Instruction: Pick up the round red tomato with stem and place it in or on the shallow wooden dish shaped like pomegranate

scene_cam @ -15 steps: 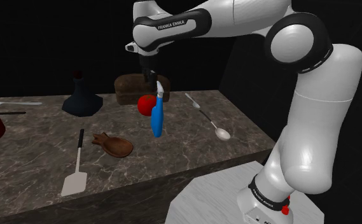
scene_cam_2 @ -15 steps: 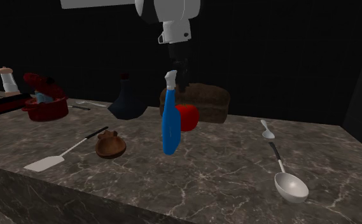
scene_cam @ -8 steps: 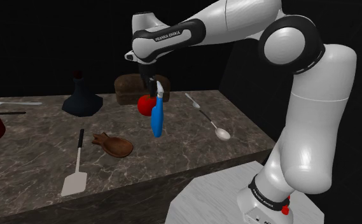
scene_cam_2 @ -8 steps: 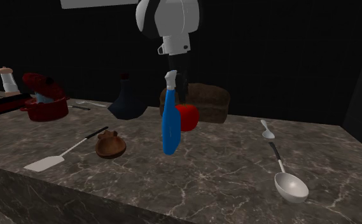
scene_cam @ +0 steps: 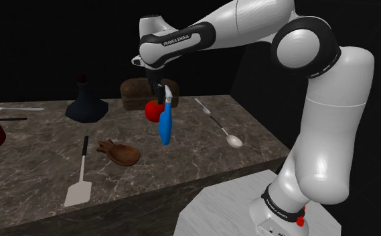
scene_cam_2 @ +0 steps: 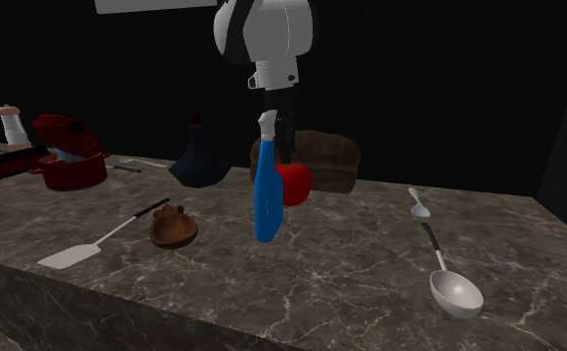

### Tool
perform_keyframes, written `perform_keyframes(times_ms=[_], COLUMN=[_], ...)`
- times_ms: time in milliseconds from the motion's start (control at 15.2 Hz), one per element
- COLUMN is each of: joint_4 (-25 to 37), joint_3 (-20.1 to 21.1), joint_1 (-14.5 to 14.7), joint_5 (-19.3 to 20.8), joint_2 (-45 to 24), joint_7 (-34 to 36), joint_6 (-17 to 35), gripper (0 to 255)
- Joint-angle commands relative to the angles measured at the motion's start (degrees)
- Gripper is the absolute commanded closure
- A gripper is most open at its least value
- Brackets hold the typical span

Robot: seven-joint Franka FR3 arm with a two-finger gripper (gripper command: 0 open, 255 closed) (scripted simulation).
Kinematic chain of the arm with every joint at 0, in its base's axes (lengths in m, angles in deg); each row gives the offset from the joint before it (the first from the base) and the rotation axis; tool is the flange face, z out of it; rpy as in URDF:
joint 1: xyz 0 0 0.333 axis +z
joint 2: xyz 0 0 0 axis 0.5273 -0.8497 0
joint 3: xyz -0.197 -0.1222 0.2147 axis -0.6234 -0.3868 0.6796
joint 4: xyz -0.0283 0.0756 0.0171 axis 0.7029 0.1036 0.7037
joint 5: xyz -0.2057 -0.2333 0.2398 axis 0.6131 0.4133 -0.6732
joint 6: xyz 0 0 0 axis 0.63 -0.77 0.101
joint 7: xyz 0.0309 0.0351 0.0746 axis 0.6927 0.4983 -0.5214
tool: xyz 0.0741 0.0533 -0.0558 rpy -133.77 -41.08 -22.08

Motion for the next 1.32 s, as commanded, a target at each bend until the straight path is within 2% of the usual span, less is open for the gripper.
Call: perform_keyframes(times_ms=[0, 594, 1254], joint_4=[0.0, 0.0, 5.03], joint_3=[0.0, 0.0, -0.02], joint_1=[0.0, 0.0, 0.08], joint_5=[0.0, 0.0, -0.09], joint_2=[0.0, 0.0, 1.92], joint_7=[0.0, 0.0, -0.74], joint_6=[0.0, 0.01, -6.9], gripper=[255, 255, 255])
